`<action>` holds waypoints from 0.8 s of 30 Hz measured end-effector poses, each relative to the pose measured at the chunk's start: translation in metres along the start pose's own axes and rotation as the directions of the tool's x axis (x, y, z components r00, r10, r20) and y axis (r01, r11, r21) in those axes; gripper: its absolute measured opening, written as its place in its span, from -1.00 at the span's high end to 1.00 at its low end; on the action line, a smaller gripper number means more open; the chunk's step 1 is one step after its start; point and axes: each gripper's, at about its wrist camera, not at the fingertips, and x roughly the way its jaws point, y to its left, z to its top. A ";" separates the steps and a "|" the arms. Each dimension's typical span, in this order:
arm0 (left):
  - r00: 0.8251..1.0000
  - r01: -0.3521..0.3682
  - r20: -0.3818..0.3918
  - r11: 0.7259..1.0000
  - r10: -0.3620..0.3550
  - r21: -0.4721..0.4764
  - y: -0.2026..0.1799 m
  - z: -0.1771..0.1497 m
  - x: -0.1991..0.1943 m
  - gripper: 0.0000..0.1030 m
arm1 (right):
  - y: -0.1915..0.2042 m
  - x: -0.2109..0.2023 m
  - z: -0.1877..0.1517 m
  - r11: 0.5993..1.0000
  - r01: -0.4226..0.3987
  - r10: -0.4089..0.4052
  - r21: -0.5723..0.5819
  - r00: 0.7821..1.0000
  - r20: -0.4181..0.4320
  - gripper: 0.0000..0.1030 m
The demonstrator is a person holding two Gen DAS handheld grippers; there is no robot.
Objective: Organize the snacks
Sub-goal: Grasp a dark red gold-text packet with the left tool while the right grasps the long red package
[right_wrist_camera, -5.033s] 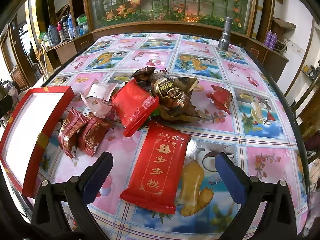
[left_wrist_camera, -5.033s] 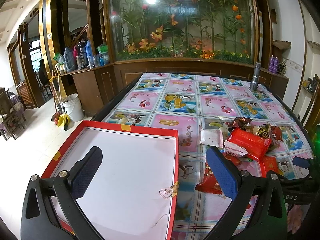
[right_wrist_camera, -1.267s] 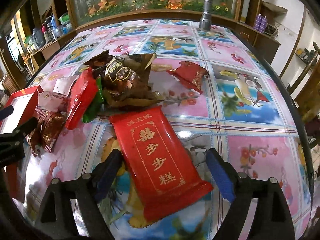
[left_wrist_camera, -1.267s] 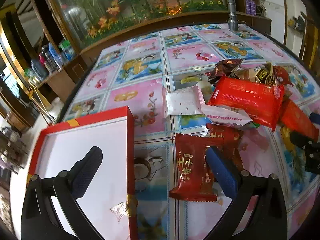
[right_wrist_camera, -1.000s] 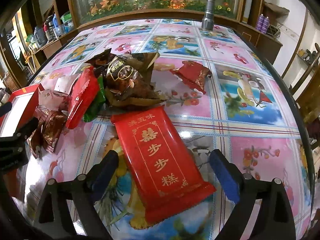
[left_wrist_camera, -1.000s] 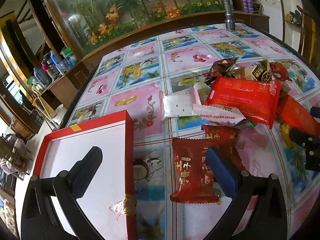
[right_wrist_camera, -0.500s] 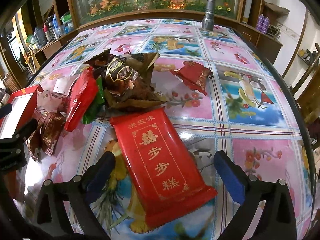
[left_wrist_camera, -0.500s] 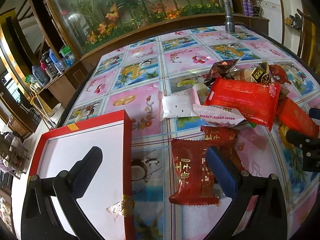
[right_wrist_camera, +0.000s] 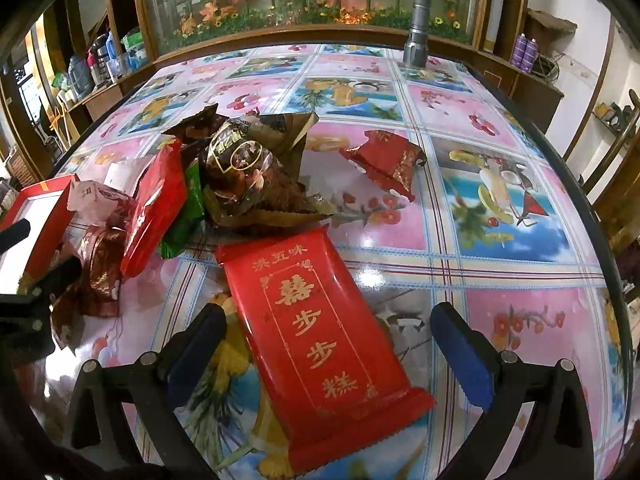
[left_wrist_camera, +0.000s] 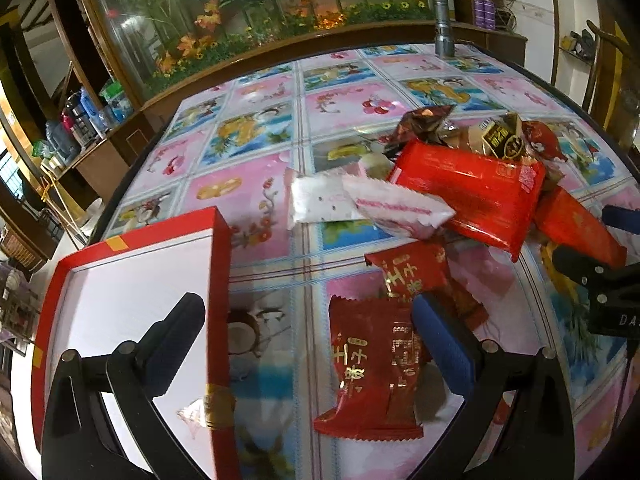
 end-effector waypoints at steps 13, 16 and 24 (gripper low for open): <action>0.989 0.124 -0.065 0.989 -0.129 -0.075 0.008 -0.006 0.011 -1.00 | 0.000 0.001 0.001 1.000 -0.002 0.002 -0.004 1.000 0.001 -0.99; 0.987 0.144 -0.069 0.988 -0.148 -0.061 0.005 -0.008 0.008 -0.97 | 0.000 0.001 0.001 1.000 -0.002 0.002 -0.004 1.000 0.001 -0.99; 0.960 0.255 -0.095 0.963 -0.263 -0.092 0.009 -0.018 0.003 -0.48 | 0.000 0.001 0.001 1.000 -0.003 0.003 -0.005 1.000 0.000 -0.99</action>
